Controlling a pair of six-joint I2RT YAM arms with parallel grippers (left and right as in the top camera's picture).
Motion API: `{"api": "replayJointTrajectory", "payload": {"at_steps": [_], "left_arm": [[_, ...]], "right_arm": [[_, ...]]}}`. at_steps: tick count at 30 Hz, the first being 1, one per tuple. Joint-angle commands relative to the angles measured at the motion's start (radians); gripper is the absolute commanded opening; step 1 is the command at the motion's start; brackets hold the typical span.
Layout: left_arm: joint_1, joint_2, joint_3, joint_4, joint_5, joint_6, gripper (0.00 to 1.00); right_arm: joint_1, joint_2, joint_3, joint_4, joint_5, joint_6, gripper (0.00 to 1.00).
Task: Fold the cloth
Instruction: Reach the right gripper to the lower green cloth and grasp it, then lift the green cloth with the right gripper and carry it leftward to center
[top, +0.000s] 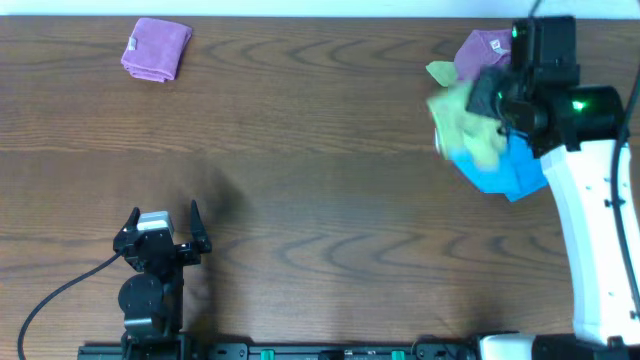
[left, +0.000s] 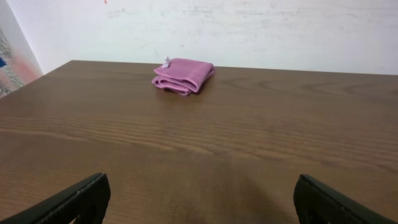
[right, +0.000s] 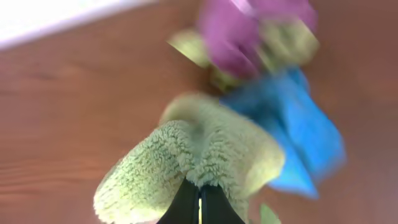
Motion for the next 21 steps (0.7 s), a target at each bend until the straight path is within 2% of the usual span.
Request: {"api": "replayJointTrajectory", "payload": {"at_steps": [1,4,9,15,21], "left_arm": [[0.004,-0.004,-0.031,-0.027,-0.018,0.015,0.95],[0.004,-0.004,-0.031,-0.027,-0.018,0.014,0.95],[0.004,-0.004,-0.031,-0.027,-0.018,0.014,0.95],[0.004,-0.004,-0.031,-0.027,-0.018,0.015,0.95],[0.004,-0.004,-0.031,-0.027,-0.018,0.014,0.95]], "right_arm": [[0.059,-0.01,0.043,0.079,-0.185,-0.101,0.01],[0.095,-0.005,0.043,0.171,-0.294,-0.104,0.01],[0.133,0.013,0.043,0.176,-0.433,-0.13,0.01],[0.275,0.055,0.043,0.032,-0.48,-0.243,0.01],[0.415,0.043,0.043,-0.135,-0.481,-0.265,0.01]]}}
